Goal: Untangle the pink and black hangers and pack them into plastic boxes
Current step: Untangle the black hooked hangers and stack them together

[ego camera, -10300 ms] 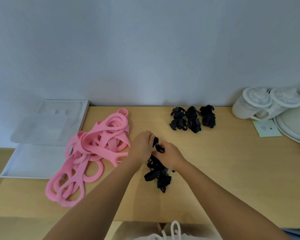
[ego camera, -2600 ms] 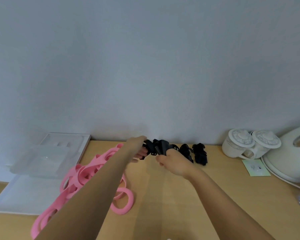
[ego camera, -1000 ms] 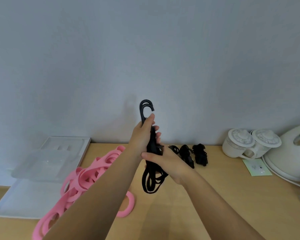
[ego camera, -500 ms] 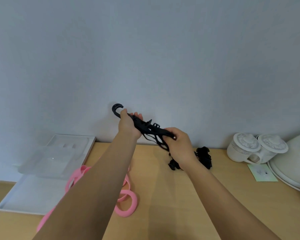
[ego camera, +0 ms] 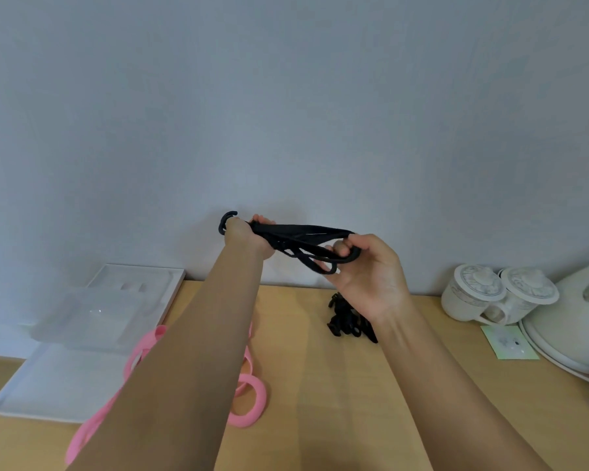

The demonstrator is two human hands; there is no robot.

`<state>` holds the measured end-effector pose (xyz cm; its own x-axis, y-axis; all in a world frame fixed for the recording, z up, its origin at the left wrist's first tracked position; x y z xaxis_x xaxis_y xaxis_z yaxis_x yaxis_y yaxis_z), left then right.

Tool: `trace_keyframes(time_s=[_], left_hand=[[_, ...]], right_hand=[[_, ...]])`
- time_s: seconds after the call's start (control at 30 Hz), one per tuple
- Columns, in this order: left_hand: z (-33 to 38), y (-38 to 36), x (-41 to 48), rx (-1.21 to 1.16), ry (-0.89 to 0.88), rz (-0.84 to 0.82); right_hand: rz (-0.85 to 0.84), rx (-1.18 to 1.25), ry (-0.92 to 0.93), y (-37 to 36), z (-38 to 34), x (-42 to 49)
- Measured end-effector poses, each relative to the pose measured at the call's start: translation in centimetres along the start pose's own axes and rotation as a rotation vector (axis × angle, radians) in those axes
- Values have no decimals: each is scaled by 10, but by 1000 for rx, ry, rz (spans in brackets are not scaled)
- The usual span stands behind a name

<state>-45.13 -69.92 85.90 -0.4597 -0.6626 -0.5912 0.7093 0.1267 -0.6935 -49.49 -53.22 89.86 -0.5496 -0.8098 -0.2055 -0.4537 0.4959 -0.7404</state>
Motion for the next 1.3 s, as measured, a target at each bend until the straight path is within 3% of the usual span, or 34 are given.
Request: trace_keyframes(time_s=[0.1, 0.2, 0.27, 0.5, 0.57, 0.7, 0.87, 0.97, 1.1, 1.23, 1.3], left_hand=[[2, 2, 0, 23, 8, 26], [2, 4, -2, 10, 12, 22], [1, -1, -3, -11, 18, -17], [-2, -14, -5, -60, -74, -141], [-4, -15, -6, -60, -100, -158], [-11, -13, -7, -36, -108, -166], [-9, -7, -7, -40, -103, -135], [-7, -3, -7, -25, -108, -114], [-3, 1, -3, -75, -105, -85], [-3, 1, -2, -94, -102, -65], [-2, 3, -1, -22, -104, -56]], right_hand=[[11, -201, -29, 1, 0, -2], [172, -659, 59, 8, -11, -5], [322, -835, 153, 12, -20, -7], [583, -640, 145, 42, -4, -6], [530, -584, 49, 46, 10, -2], [217, -412, -175, 31, 38, 2], [337, -279, -33, 34, 31, 0], [310, -172, 14, 32, 22, -1], [157, -351, -200, 18, 35, -5], [93, -410, -268, 15, 42, -5], [88, -609, -313, 14, 43, -7]])
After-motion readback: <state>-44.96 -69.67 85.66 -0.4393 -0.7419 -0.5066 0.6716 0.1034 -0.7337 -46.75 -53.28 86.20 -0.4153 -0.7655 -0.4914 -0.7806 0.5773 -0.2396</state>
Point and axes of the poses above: each hand's wrist, its own x-axis towards the middle knuckle, its own y-axis out of the back of the hand, z = x × y, the point moved 7 cm from there along x, towards the middle knuckle, and after that the axes turned 9 degrees about -y, right-handed, at the moved point
